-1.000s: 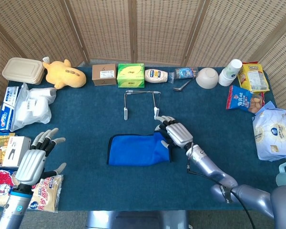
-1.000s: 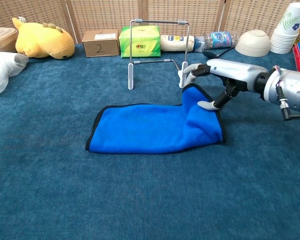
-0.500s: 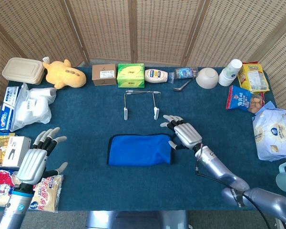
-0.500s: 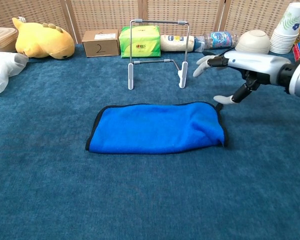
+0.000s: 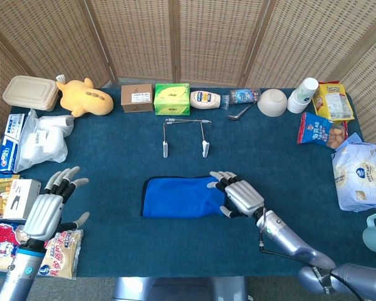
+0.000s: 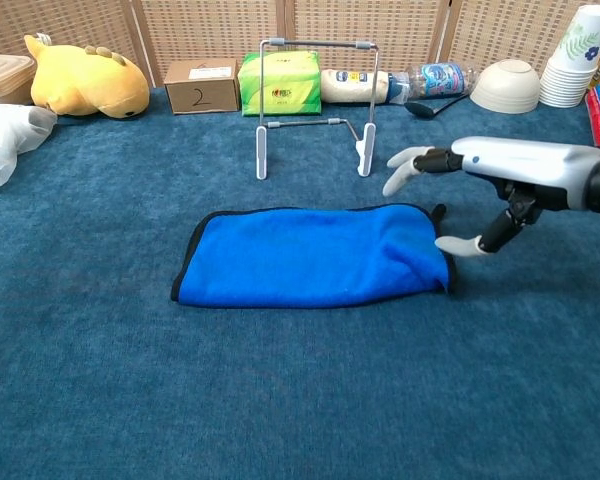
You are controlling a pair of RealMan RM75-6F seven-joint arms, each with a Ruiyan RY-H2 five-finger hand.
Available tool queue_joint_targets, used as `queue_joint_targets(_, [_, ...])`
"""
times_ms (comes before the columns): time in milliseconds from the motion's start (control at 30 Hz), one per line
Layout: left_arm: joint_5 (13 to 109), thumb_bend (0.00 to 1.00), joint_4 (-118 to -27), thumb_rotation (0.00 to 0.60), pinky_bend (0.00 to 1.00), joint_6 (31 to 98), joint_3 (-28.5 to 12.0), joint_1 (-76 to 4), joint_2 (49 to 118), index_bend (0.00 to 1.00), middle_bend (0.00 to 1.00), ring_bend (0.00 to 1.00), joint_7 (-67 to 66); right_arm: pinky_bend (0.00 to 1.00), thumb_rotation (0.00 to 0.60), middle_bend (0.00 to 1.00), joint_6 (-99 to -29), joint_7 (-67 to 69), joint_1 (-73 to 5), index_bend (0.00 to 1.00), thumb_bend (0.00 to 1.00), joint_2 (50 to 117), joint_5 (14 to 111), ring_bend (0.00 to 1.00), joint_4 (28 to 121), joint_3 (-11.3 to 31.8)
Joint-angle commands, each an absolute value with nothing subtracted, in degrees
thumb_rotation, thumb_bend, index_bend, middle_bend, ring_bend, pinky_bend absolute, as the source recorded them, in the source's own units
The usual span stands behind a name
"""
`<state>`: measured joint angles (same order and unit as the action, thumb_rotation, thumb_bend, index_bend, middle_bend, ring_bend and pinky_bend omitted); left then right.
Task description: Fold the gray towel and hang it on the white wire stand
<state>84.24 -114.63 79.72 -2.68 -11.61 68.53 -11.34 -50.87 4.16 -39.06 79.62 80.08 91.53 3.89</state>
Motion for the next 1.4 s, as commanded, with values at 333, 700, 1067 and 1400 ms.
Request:
queue_joint_targets(333, [84.4,0.34,-115.1,0.600,0.00,79.9,-3.2,-11.9,67.7,0.21,0.04,0.00,-11.4,0.00,0.600,0.04,-51.2,-1.2,-38.1,0.19,0.38,82.1,78.9,0.00,91.3,2.2])
queue_joint_targets(700, [84.7,0.34,-115.5,0.600,0.00,80.1,-3.1,-11.9,67.6,0.21,0.04,0.00,-11.8,0.00,0.600,0.04,-52.5,-2.3,-37.0,0.22,0.38,83.3,80.0,0.00,88.7,1.4])
queue_joint_targets(1067, [84.9,0.34,-115.8,0.600,0.00,80.2,-2.8,-11.8,67.7,0.21,0.04,0.00,-12.0,0.00,0.600,0.05,-52.8,-2.6,-35.9,0.25,0.38,82.2,80.2,0.00,87.1,0.5])
queue_joint_targets(1400, [85.3,0.34,-115.3,0.600,0.00,80.6,-2.7,-11.5,67.6,0.21,0.04,0.00,-11.0,0.00,0.600,0.05,-53.5,-3.0,-35.1,0.25,0.38,79.7,80.1,0.00,89.0,0.7])
